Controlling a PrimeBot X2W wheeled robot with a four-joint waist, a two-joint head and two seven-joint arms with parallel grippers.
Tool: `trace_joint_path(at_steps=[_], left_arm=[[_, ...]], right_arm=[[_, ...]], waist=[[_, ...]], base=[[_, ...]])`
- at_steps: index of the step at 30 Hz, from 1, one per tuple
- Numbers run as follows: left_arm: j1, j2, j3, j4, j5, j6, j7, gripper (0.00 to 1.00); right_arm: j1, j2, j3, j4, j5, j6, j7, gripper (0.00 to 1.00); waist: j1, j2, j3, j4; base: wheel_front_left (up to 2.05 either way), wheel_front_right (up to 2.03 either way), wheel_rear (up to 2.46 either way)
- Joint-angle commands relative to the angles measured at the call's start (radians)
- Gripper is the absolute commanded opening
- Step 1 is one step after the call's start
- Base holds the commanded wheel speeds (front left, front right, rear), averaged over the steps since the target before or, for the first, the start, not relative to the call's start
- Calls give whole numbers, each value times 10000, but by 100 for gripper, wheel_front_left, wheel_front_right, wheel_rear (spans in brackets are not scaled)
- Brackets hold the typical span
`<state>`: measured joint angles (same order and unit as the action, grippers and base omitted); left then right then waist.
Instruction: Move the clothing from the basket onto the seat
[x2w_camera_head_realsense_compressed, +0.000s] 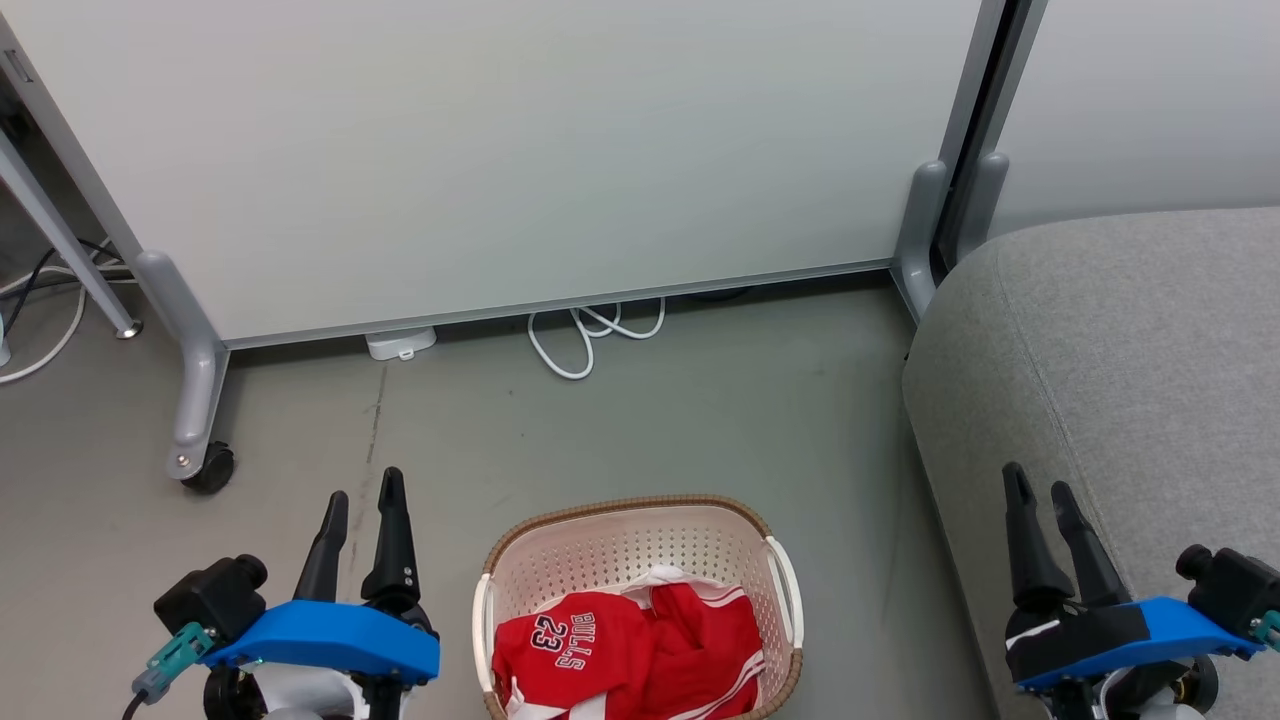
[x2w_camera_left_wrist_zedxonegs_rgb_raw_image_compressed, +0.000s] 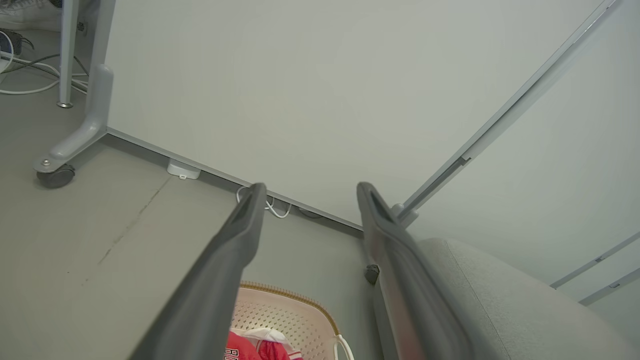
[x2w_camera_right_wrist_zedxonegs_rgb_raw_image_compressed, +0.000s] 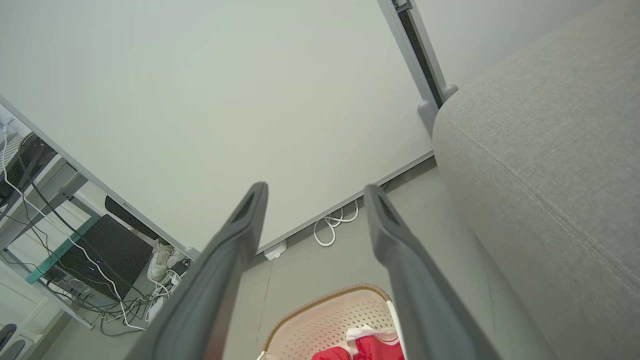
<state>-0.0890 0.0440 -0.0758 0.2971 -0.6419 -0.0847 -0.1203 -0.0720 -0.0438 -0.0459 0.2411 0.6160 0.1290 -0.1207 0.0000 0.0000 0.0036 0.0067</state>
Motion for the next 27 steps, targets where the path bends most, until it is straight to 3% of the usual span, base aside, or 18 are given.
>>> trace_joint_path(at_steps=[1,27], left_arm=[[-256,71,-52,-46,311,-1,-109,100],[-413,76,-300,319,2641,-60,-711,100]], right_arm=[[58,-68,28,-72,-310,17,-113,100],[99,-79,108,176,-3020,20,-705,100]], waist=[[0,0,-1,3],[0,0,12,27]], base=[[0,0,0],[0,0,0]])
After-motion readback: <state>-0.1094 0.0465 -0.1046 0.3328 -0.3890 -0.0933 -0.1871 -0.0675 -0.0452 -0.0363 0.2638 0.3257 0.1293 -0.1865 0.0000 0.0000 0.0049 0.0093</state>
